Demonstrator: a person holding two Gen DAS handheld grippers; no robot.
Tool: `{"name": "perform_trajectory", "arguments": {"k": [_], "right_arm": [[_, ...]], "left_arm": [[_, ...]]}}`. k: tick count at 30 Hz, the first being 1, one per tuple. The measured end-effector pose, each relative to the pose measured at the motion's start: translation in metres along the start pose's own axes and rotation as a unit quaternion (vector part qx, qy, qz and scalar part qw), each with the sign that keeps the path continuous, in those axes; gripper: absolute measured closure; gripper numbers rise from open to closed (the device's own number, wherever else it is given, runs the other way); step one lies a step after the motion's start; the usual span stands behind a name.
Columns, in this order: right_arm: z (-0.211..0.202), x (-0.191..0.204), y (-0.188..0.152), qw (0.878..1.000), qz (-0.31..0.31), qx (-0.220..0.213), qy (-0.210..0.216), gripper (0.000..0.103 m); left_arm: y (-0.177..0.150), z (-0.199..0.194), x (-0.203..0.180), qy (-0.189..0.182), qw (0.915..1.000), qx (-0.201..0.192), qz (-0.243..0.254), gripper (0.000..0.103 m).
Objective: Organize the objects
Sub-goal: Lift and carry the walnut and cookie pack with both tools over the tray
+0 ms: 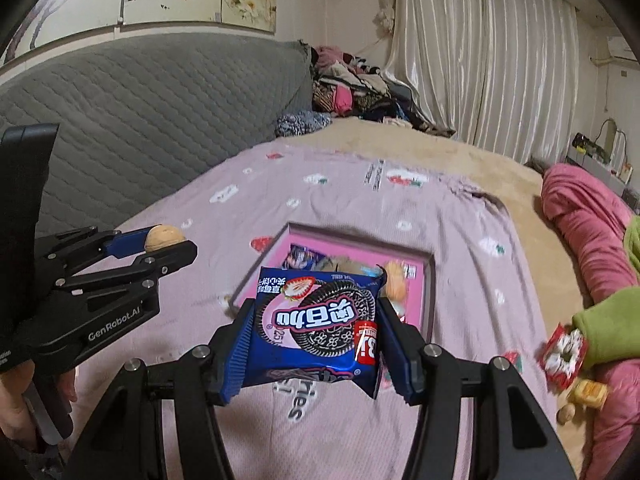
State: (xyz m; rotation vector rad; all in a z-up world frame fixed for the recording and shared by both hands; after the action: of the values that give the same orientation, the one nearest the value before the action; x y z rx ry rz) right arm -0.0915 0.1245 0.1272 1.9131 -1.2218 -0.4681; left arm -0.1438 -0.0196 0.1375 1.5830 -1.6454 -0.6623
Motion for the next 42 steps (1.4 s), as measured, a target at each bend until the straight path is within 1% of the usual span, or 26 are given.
{"name": "perform_trajectory", "arguments": {"k": [4,9,14,18,25,35,40,42], "right_arm": [[0.002,-0.004,0.017,1.0,-0.004,-0.008,-0.005,0.045],[0.012,-0.007,0.034,1.0,-0.012,-0.013,-0.007,0.045],[0.026,-0.015,0.045,1.0,-0.009,-0.016,-0.008,0.045],[0.041,-0.024,0.047,1.0,-0.003,-0.015,-0.008,0.045],[0.069,-0.037,0.041,1.0,0.006,-0.008,-0.003,0.045],[0.114,-0.053,0.024,1.0,0.02,0.008,0.002,0.045],[0.137,-0.059,0.014,0.999,0.026,0.021,0.007,0.045],[0.146,-0.061,0.009,0.999,0.024,0.027,0.007,0.045]], "left_arm": [[0.022,0.007,0.005,0.002,0.9999,-0.01,-0.007,0.068],[0.041,0.023,0.004,0.001,0.9999,-0.015,-0.007,0.068],[0.051,0.05,-0.002,-0.001,0.9999,-0.012,-0.008,0.068],[0.057,0.074,-0.003,-0.001,0.9999,-0.009,-0.012,0.068],[0.054,0.113,-0.004,0.004,0.9999,0.002,-0.016,0.068],[0.03,0.162,-0.018,0.0,0.9996,0.022,-0.015,0.068],[0.02,0.183,-0.022,0.005,0.9997,0.019,-0.017,0.068],[0.017,0.194,-0.023,-0.002,0.9994,0.026,-0.024,0.068]]}}
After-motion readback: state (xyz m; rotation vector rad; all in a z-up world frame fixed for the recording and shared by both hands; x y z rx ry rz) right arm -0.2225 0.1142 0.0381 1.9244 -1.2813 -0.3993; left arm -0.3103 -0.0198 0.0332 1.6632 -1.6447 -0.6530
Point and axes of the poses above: each gripper's, at about its wrist camera, not at the fingertips, and z roughly the way its jaws point, x to its left, y to its top, the point moved 5 cm from there along z, roughly the way its jaws point, and after that the axes turned 11 degrees about y, right-handed, at the moved point
